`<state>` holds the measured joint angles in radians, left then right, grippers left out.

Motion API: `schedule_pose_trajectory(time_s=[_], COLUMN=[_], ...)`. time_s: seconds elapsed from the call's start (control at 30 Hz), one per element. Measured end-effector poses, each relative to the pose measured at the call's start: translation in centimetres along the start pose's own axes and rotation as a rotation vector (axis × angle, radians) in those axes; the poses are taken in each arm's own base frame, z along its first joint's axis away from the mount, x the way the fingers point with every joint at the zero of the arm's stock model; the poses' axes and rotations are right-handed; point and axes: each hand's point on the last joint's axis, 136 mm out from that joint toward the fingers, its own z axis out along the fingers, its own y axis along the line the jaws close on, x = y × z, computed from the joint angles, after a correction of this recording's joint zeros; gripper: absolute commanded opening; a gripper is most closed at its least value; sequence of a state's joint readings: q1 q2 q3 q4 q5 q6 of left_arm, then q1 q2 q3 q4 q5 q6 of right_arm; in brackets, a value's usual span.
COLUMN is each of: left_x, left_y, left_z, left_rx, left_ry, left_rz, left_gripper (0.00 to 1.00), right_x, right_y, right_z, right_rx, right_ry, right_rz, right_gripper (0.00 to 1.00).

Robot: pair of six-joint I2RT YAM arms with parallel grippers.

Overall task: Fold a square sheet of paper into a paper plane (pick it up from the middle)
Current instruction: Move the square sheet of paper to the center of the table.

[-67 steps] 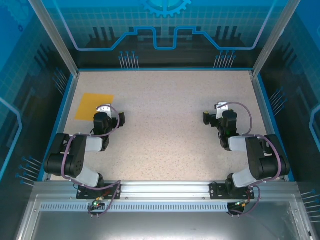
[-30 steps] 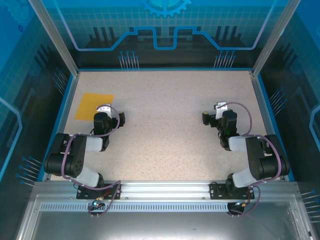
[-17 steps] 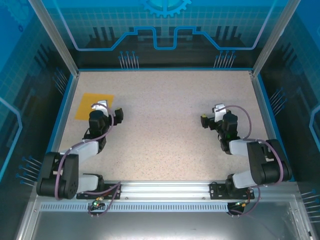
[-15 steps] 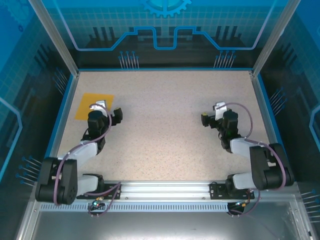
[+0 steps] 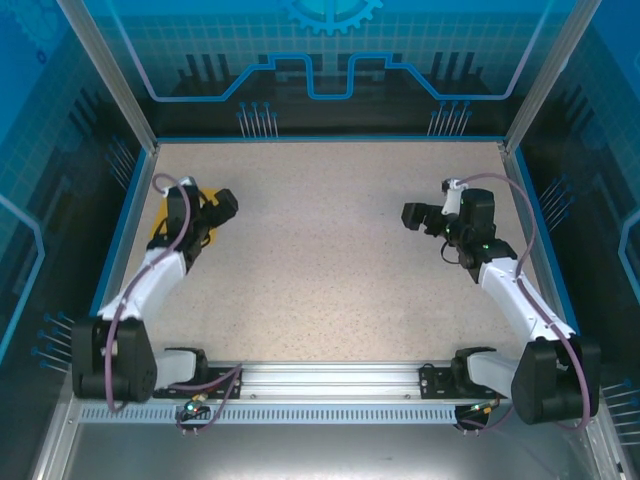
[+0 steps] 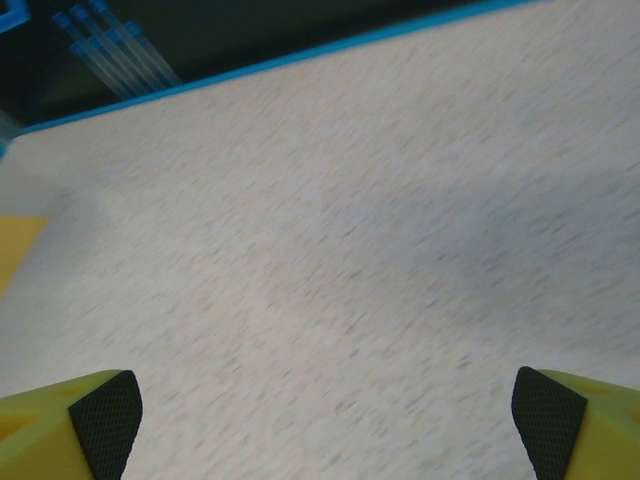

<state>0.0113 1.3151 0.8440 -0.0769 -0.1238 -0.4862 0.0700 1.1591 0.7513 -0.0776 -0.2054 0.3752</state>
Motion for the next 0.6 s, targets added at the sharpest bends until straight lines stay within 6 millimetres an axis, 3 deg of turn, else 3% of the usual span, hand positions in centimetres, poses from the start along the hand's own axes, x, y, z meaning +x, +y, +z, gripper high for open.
schedule_pose_trajectory(time_s=[0.1,0.3,0.47,0.6], left_x=[0.0,0.9,1.4,2.7], left_y=[-0.3,2.2,4.7,6.4], left_z=[2.6,7.9,10.2,10.6], left_rx=[-0.025,-0.142,-0.217,-0.250], left_ry=[0.078,0.233,0.311,0.369], left_rz=[-0.033,-0.104,-0.145,-0.183], left_gripper=[0.98,0.98,0.98,0.98], right_x=[1.6,3.6,5.0,5.8], right_y=[1.6,4.6,6.2,6.9], right_z=[0.1,-0.1,0.2,0.9], right_rx=[-0.110,-0.230,-0.271,-0.282], right_ry=[0.061,0.147,0.213,0.256], right_rz=[0.053,0.061,0.051,0.045], right_gripper=[0.99,0.99,1.00,1.00])
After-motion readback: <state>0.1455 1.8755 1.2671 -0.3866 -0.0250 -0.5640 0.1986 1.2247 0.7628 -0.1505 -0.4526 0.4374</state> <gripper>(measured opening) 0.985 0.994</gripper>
